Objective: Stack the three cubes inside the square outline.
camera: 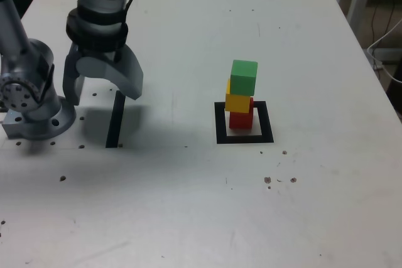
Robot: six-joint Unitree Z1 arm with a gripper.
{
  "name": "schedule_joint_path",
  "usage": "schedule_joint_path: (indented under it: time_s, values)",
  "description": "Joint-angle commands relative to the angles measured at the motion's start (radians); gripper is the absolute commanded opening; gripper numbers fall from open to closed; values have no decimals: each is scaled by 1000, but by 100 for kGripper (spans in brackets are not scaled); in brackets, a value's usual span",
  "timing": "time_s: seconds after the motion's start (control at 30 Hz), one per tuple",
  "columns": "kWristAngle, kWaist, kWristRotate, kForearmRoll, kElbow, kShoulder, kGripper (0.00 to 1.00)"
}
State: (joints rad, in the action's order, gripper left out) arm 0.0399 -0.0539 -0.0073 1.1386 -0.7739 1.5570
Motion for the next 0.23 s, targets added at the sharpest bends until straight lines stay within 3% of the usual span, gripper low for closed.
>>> schedule_joint_path:
  time_s: [0.0,0.2]
  values:
    - [-2,-1,2,-6,-1,6,99]
    - [-5,-1,4,-24,2,13,99]
